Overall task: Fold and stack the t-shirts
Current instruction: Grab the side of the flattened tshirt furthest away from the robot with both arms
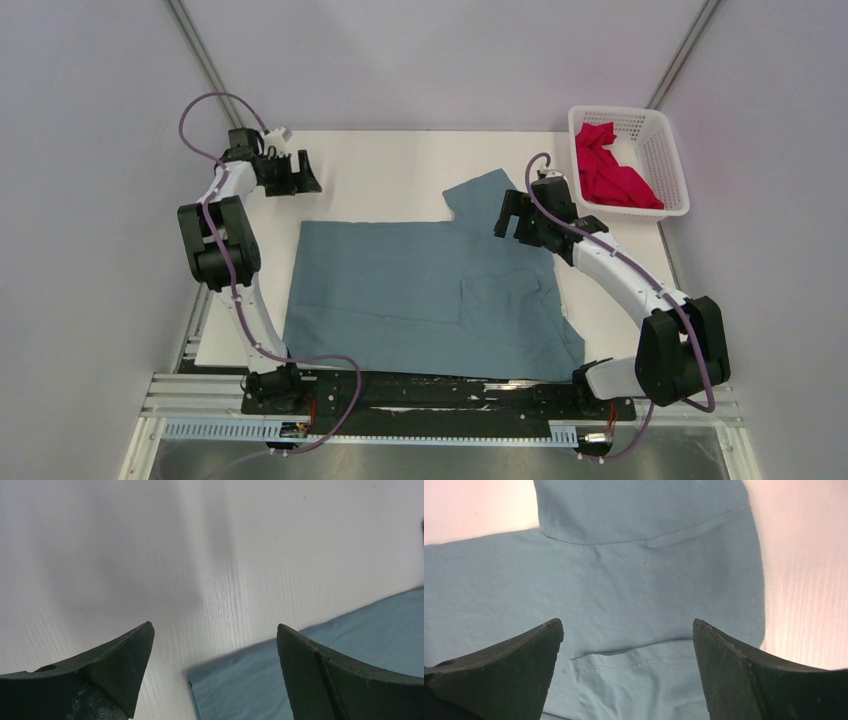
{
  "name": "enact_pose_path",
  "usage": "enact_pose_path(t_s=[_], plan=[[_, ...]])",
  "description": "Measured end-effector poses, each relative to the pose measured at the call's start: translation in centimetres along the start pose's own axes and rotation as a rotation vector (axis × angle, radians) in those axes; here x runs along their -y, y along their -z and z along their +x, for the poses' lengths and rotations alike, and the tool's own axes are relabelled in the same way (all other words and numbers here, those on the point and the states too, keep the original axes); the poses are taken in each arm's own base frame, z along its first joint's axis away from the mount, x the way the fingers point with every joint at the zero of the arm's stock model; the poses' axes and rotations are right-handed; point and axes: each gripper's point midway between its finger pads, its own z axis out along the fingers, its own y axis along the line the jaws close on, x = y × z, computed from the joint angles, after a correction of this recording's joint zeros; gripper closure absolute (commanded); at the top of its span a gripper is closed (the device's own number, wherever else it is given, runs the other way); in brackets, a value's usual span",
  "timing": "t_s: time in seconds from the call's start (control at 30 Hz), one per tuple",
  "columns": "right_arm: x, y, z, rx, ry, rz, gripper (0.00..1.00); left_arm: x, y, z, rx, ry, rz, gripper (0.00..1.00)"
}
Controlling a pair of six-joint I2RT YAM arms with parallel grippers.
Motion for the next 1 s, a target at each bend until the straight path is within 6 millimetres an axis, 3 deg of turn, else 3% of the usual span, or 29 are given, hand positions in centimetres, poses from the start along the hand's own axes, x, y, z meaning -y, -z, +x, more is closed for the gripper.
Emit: enact_pose_path(t_s=[0.1,0.27,0.43,0.57,0.67,1.0], plan=[[0.2,0.0,-0.1,0.006,0.004,0.011,0.0,0.7,-0.4,-0.2,0.028,0.011,0.046,0.0],[0.4,0.0,-0.2,0.012,0.006,0.022,0.0,2.1,-1.0,2.2,-0.002,0.062,0.083,0.0],[0.6,-0.1,-0.3,0.018,0.006,0.032,0.0,4.4,-1.1,2.2,-0.002,0.04,0.111,0.0],[0.7,-0.1,-0.3,0.02,0.007,0.037,0.0,5.5,-0.2,2.2,-0.008,0.005,0.091,0.0],[0.7,-0.1,-0.4,0.021,0.01,0.04,0.0,4.9,1.2,2.0,-0.012,-0.011,0.034,0.0],[1.5,-0.1,-0.7,0.038,0.055,0.074,0.0,-1.1,4.7,2.6,-0.052,0.004,-0.148,0.0]])
